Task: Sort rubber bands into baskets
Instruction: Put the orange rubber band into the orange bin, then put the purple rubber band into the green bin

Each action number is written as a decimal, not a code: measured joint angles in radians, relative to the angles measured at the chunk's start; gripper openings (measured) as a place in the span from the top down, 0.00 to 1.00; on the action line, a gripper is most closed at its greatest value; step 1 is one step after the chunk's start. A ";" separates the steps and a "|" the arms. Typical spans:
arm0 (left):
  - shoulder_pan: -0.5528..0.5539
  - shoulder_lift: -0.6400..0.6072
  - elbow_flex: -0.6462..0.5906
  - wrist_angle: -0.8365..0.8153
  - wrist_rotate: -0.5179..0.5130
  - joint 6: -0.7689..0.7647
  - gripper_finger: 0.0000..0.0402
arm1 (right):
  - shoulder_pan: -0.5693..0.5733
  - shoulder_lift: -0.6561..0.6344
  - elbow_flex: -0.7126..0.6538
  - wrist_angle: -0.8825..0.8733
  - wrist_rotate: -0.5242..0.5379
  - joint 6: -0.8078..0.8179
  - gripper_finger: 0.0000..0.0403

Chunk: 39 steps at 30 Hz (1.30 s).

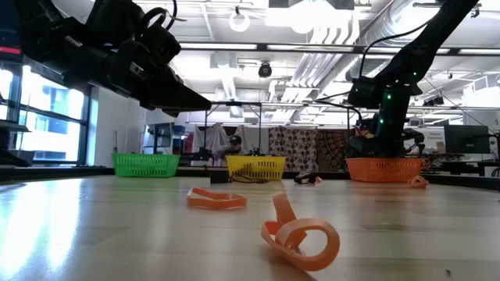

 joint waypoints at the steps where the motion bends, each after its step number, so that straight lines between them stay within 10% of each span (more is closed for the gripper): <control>1: 0.000 0.000 0.000 0.000 0.000 0.000 1.00 | 0.000 0.000 0.000 -0.001 0.000 -0.004 1.00; 24: 0.000 0.000 0.000 0.000 0.000 0.000 1.00 | 0.072 -0.003 0.133 -0.124 0.061 -0.090 0.62; 39: 0.000 0.000 0.000 -0.004 0.000 0.001 1.00 | 0.290 -0.102 0.178 -0.059 0.129 -0.153 0.96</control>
